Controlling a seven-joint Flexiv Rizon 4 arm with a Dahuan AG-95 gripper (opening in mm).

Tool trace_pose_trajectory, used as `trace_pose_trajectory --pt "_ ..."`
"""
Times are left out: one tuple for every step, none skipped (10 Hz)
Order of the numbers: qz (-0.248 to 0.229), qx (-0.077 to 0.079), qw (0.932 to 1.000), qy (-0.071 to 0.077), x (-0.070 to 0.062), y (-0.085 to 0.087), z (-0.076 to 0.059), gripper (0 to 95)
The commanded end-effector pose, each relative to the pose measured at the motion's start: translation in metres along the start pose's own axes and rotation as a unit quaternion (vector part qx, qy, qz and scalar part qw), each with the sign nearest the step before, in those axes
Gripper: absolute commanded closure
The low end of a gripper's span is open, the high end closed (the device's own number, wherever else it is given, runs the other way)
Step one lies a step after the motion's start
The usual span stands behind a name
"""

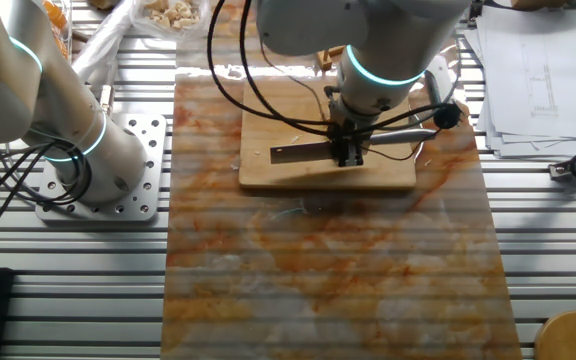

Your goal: Slice the lotus root

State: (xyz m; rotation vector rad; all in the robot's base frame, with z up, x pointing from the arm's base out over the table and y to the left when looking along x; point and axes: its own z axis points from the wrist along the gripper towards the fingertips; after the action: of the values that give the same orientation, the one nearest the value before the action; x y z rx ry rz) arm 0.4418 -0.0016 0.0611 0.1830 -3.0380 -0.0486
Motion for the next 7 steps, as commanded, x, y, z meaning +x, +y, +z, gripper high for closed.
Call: trace_pose_trajectory --pt "0.001 -0.002 1.0000 0.001 0.0001 0.0008 -0.0013 95.0" --pt "0.002 -0.003 1.0000 0.001 -0.0002 0.0013 -0.0012 95.0" --pt "0.004 -0.003 1.0000 0.001 -0.0007 0.0023 -0.0008 95.0" --pt "0.004 -0.003 1.0000 0.001 -0.0013 0.0039 0.0004 95.0" --pt "0.005 -0.002 1.0000 0.001 -0.0017 0.0048 0.0010 95.0" --pt "0.005 -0.002 1.0000 0.001 -0.0019 0.0050 0.0011 95.0" --pt "0.004 -0.002 1.0000 0.001 -0.0019 0.0050 0.0011 95.0"
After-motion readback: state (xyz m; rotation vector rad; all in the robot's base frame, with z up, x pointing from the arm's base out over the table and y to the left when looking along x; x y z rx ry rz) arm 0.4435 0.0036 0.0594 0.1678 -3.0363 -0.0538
